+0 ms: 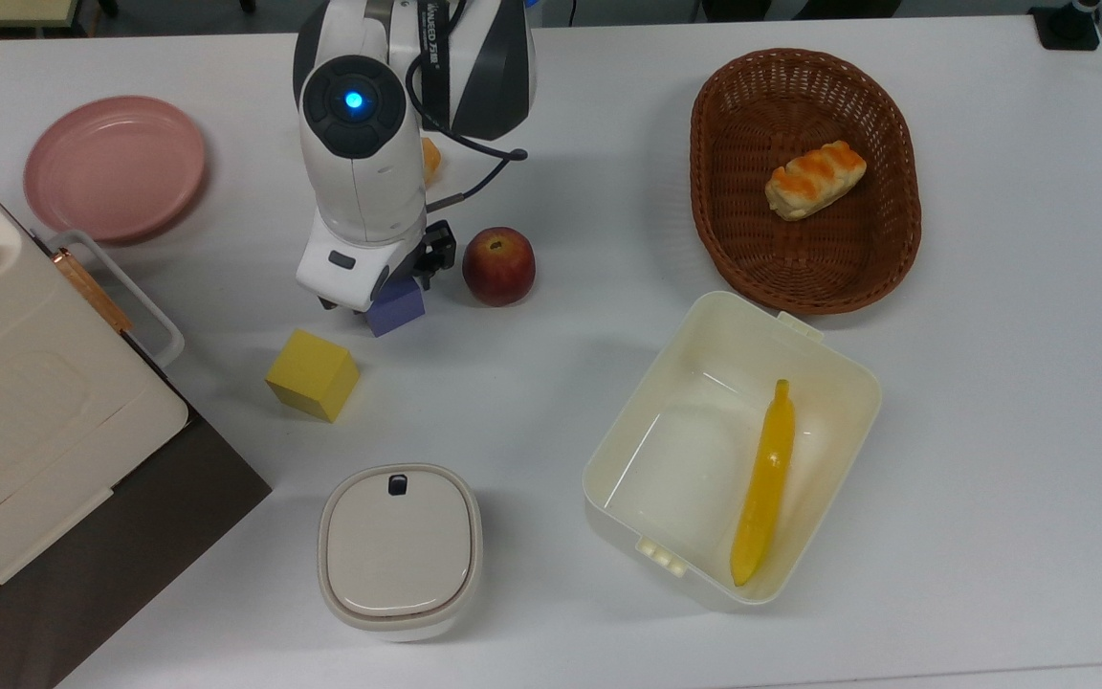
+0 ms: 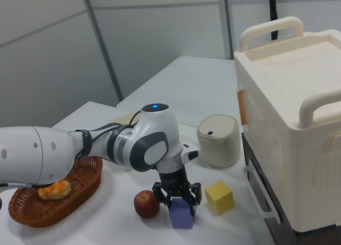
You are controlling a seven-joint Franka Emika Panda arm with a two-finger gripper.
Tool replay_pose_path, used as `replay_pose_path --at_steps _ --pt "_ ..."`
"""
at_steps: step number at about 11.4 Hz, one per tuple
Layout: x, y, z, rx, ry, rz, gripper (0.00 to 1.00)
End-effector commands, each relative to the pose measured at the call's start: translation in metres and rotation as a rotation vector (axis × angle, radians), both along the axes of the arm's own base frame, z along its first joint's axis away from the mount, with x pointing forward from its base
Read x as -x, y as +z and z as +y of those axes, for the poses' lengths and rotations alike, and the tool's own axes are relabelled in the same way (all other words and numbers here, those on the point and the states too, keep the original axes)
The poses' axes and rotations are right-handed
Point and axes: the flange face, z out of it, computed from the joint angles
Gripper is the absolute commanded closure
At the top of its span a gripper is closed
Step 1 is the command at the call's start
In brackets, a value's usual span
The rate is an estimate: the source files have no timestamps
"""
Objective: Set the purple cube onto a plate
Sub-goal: 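Carry the purple cube over the pink plate and lower it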
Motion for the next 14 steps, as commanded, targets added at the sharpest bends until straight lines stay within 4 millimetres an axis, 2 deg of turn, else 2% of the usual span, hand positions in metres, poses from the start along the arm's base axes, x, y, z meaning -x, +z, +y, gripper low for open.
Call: replay_pose_path --at_steps 1,4,5,6,8,10,12,13,14 --pt "0.003 0.014 -0.007 0.01 0.005 -0.024 0.6" --pt "0.023 0.042 -0.066 0.033 -0.06 0.005 0.63" --pt "0.034 0.047 -0.097 0.052 -0.071 0.025 0.62" --pt "0.043 0.057 -0.12 0.053 -0.07 0.02 0.62" --pt "0.071 0.073 -0.171 0.044 -0.06 0.019 0.61" --pt "0.1 0.077 -0.217 0.031 -0.049 0.035 0.6" --pt "0.13 0.087 -0.264 0.022 -0.058 0.039 0.52" --pt "0.142 0.088 -0.281 0.011 -0.059 0.055 0.41" --pt "0.147 0.09 -0.288 0.01 -0.064 0.053 0.36"
